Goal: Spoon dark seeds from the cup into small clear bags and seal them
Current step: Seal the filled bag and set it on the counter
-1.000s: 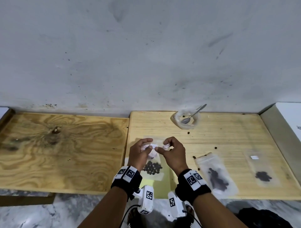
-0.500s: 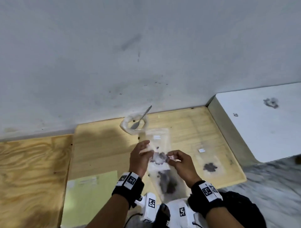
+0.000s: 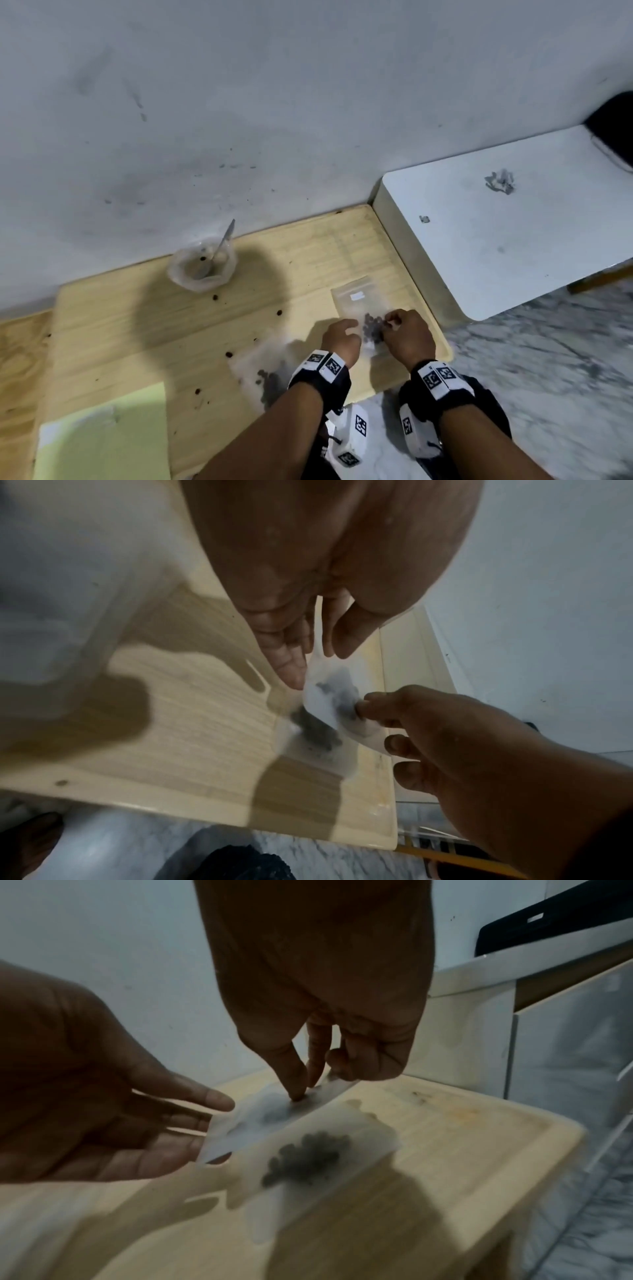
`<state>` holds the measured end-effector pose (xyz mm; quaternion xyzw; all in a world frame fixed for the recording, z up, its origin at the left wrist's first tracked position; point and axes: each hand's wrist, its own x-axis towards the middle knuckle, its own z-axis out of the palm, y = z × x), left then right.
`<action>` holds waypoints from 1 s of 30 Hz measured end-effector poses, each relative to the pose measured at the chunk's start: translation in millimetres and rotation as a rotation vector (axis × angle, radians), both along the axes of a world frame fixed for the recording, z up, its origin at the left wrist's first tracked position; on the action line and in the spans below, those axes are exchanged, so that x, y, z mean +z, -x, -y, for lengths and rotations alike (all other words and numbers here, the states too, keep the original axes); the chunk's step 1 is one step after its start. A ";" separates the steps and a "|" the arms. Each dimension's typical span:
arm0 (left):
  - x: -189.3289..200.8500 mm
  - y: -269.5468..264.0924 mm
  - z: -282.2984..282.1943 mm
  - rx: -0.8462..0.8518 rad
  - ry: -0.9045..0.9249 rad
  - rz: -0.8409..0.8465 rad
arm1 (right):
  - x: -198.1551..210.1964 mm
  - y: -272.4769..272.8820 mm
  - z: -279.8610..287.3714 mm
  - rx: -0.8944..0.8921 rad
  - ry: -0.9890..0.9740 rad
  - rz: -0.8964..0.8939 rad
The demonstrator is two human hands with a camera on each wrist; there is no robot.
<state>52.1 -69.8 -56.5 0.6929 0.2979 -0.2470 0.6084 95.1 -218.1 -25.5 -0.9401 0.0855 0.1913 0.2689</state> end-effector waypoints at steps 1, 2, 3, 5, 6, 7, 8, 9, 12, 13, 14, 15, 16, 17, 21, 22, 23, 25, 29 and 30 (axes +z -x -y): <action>-1.7 -2.3 2.5 -0.012 -0.018 -0.010 | -3.6 -1.2 1.9 0.006 0.021 -0.009; -2.0 -3.3 5.0 -0.025 -0.031 -0.022 | -7.1 -1.4 3.6 0.013 0.037 -0.029; -2.6 -3.5 6.0 -0.033 -0.038 -0.034 | -9.0 -1.0 4.0 0.022 0.050 -0.050; 1.3 -3.6 5.6 -0.031 -0.031 -0.046 | -10.5 0.9 4.9 0.041 0.066 -0.082; 6.1 -3.4 3.4 -0.027 -0.024 -0.038 | -9.6 2.7 4.0 0.044 0.072 -0.074; 10.9 -1.9 -0.4 -0.013 -0.018 -0.027 | -8.0 5.8 2.7 0.043 0.072 -0.048; 17.2 -0.2 -5.3 0.008 -0.014 -0.008 | -3.8 9.2 0.0 0.035 0.055 0.003; 23.7 1.5 -11.6 0.040 -0.007 0.006 | 0.4 13.4 -4.6 0.034 0.023 0.063; 40.1 17.6 -43.5 0.171 -0.011 0.066 | 10.2 30.3 -31.5 0.160 -0.096 0.091; 45.0 25.4 -56.5 0.212 -0.042 0.074 | 9.8 36.8 -41.1 0.218 -0.136 0.033; 50.0 35.3 -69.2 0.263 -0.080 0.076 | 10.0 44.2 -51.4 0.266 -0.191 -0.049; 51.6 47.7 -82.6 0.310 -0.135 0.069 | 9.3 52.9 -62.6 0.308 -0.234 -0.126; 52.9 59.5 -94.4 0.334 -0.208 0.057 | 8.2 60.1 -72.5 0.339 -0.246 -0.178; 52.6 74.0 -105.5 0.349 -0.289 0.019 | 6.0 68.1 -83.6 0.376 -0.220 -0.203; 48.2 117.6 -127.7 0.461 -0.411 -0.085 | -0.6 90.8 -113.7 0.473 -0.086 -0.242; 46.1 125.9 -129.4 0.498 -0.405 -0.102 | 0.5 95.4 -119.0 0.492 -0.062 -0.247; 42.1 131.1 -129.2 0.513 -0.391 -0.119 | -1.0 98.1 -121.9 0.494 -0.041 -0.251; 32.5 139.8 -126.2 0.480 -0.338 -0.153 | -4.1 102.6 -125.6 0.489 -0.024 -0.251; 23.7 145.6 -120.0 0.471 -0.280 -0.136 | -5.6 105.1 -126.0 0.435 -0.057 -0.192; 24.4 146.7 -120.1 0.472 -0.296 -0.131 | -4.5 106.2 -125.7 0.425 -0.069 -0.170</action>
